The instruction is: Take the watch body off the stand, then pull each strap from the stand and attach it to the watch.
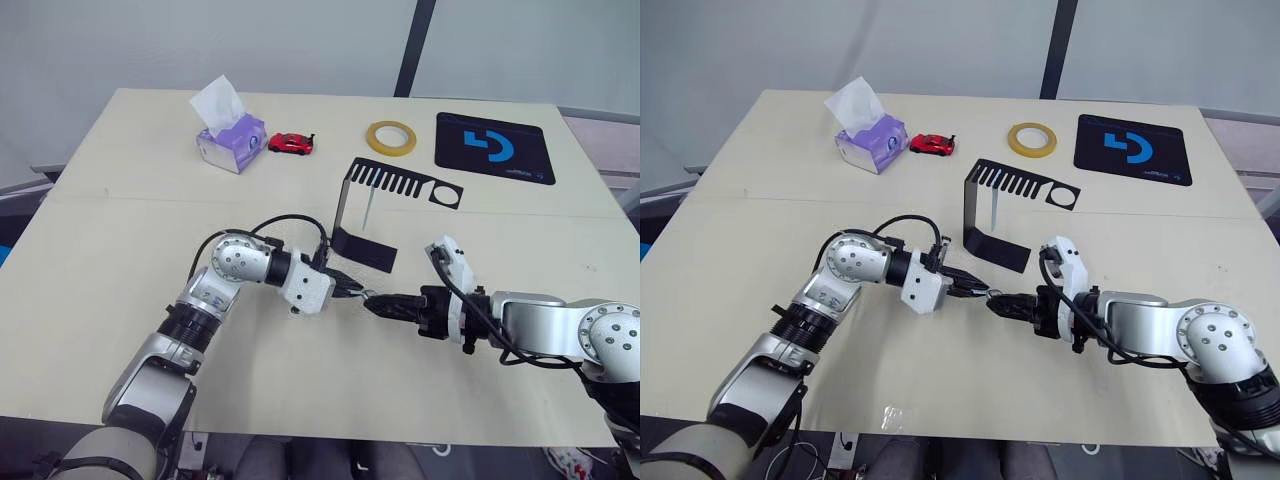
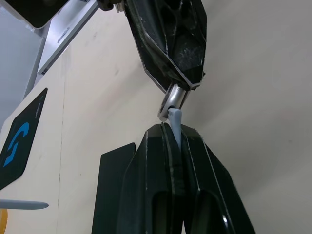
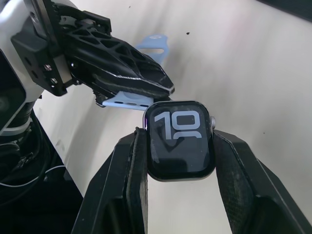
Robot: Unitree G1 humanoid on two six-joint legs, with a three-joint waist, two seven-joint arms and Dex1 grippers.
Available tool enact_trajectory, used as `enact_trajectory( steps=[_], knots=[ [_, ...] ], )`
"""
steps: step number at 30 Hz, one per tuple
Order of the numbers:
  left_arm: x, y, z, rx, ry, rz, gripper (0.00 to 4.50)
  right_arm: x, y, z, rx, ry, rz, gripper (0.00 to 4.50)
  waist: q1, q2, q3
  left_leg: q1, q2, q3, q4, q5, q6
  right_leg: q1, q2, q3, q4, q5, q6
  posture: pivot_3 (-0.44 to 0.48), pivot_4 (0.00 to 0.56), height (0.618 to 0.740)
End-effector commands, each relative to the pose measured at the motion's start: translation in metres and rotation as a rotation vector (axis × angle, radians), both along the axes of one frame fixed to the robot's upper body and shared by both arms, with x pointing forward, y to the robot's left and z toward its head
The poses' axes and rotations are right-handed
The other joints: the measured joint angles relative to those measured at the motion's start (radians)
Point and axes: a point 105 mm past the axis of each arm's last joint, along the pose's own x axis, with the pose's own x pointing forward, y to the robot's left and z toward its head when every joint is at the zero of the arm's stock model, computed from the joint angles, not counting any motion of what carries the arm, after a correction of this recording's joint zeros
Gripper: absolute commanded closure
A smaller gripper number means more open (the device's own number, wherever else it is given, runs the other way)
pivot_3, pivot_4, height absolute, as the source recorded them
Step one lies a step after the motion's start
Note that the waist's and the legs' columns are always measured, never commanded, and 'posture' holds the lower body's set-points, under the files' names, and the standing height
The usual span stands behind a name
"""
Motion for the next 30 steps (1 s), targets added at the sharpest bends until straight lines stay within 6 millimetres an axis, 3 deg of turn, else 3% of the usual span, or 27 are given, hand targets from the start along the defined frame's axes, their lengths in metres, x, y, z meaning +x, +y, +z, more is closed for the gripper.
enact_trajectory(
  steps=[1, 30],
  knots=[
    [-0.002, -0.008, 0.007, -0.016, -0.042, -0.030, 4.50, -0.003, 0.005, 0.015, 0.043, -0.036, 0.038, 2.91, 0.000, 0.000, 0.000, 0.000, 0.000, 0.000, 0.000, 0.000, 0.000, 0.000, 0.000, 0.000, 0.000, 0.000, 0.000, 0.000, 0.150, 0.738],
    [0.005, -0.021, 0.019, -0.061, -0.002, 0.006, 4.50, -0.001, 0.011, 0.018, -0.027, -0.087, 0.086, 2.91, 0.000, 0.000, 0.000, 0.000, 0.000, 0.000, 0.000, 0.000, 0.000, 0.000, 0.000, 0.000, 0.000, 0.000, 0.000, 0.000, 0.150, 0.738]
  ],
)
